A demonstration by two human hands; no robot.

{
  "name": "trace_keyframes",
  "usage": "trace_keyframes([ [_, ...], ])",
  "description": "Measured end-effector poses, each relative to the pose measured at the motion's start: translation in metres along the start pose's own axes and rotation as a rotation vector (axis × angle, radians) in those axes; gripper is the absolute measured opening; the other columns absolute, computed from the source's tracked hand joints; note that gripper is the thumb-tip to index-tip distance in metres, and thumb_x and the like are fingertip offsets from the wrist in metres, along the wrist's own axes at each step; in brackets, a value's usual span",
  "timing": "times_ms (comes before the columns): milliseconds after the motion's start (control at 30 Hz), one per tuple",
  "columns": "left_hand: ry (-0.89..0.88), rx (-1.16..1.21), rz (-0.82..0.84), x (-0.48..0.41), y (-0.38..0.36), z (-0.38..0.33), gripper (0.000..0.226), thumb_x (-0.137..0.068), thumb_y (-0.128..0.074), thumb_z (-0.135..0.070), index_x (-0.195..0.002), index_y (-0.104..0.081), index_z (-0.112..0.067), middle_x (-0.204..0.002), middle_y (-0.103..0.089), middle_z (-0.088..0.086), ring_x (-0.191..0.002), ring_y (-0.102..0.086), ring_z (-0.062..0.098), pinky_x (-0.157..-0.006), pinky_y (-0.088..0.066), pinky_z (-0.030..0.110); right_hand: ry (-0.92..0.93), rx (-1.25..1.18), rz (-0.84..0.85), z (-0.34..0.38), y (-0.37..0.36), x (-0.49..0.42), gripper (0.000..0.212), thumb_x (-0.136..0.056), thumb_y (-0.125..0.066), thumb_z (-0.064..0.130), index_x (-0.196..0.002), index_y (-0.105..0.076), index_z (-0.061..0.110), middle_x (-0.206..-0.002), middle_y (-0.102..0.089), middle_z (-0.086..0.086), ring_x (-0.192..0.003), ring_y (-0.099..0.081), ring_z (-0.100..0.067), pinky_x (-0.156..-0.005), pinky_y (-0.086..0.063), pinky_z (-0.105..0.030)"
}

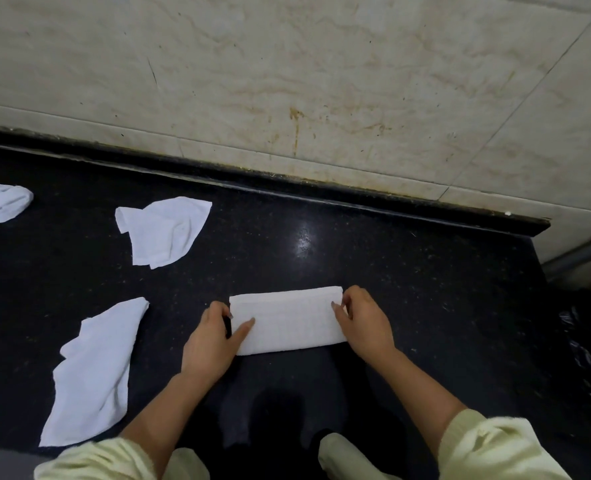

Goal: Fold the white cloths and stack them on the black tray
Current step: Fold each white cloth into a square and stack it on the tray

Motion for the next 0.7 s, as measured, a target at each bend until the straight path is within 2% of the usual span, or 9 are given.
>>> trace_keyframes([
  [67,-0.006,0.005,0.004,0.012,-0.008,0.003,0.038,-0.084,-0.058,-0.058,-0.094,-0.042,-0.024,-0.09,-0.047,-0.01,-0.065,-0.057,0.011,-0.055,-0.048,0.032,0.107,0.072,0.06,0.006,-0.011,0.02,0.02,-0.098,-0.05,0.032,-0.086,-0.048,0.016,-0.084,-0.047,0.006,-0.072,-0.049,-0.014,-0.062,-0.036,-0.025],
  [133,-0.004,0.002,-0.009,0.019,-0.013,0.008,0.038,-0.085,-0.057,-0.057,-0.093,-0.041,-0.024,-0.093,-0.045,-0.009,-0.064,-0.055,0.011,-0.055,-0.049,0.033,0.129,0.128,0.104,0.001,-0.021,0.033,0.024,-0.099,-0.047,0.033,-0.083,-0.048,0.015,-0.082,-0.048,0.004,-0.072,-0.049,-0.015,-0.062,-0.037,-0.026],
  [300,-0.004,0.048,-0.018,0.021,-0.013,0.016,0.033,-0.086,-0.061,-0.05,-0.092,-0.043,-0.023,-0.09,-0.048,-0.007,-0.068,-0.054,0.011,-0.06,-0.051,0.036,-0.075,0.049,0.127,-0.027,-0.024,0.035,0.028,-0.1,-0.045,0.035,-0.08,-0.048,0.015,-0.083,-0.053,0.002,-0.07,-0.053,-0.014,-0.059,-0.04,-0.026],
  [533,0.012,0.136,0.012,0.016,-0.01,0.024,0.035,-0.079,-0.072,-0.046,-0.095,-0.048,-0.026,-0.082,-0.055,-0.004,-0.071,-0.055,0.011,-0.062,-0.05,0.033,-0.219,-0.075,0.139,-0.04,-0.021,0.034,0.026,-0.09,-0.063,0.039,-0.084,-0.056,0.015,-0.084,-0.058,0.001,-0.073,-0.056,-0.011,-0.059,-0.045,-0.025],
  [600,0.019,0.14,0.039,0.013,-0.01,0.024,0.037,-0.078,-0.074,-0.044,-0.097,-0.049,-0.025,-0.08,-0.055,-0.002,-0.071,-0.055,0.013,-0.061,-0.048,0.03,-0.238,-0.112,0.098,-0.039,-0.018,0.032,0.025,-0.086,-0.069,0.035,-0.091,-0.055,0.015,-0.092,-0.058,0.0,-0.078,-0.056,-0.012,-0.067,-0.047,-0.027],
  [700,0.025,0.159,0.072,0.01,-0.011,0.023,0.04,-0.077,-0.076,-0.041,-0.099,-0.05,-0.021,-0.078,-0.055,0.002,-0.069,-0.054,0.015,-0.058,-0.042,0.027,-0.277,-0.126,0.064,-0.038,-0.015,0.029,0.042,-0.081,-0.075,0.028,-0.112,-0.052,0.012,-0.109,-0.052,-0.003,-0.09,-0.053,-0.015,-0.076,-0.044,-0.027],
])
Point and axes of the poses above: each hand's wrist, its own x-axis away from the middle knuckle, its own y-axis out of the back of the hand, z = x × y, the point moved 8 cm from there along -x, towards the middle knuckle
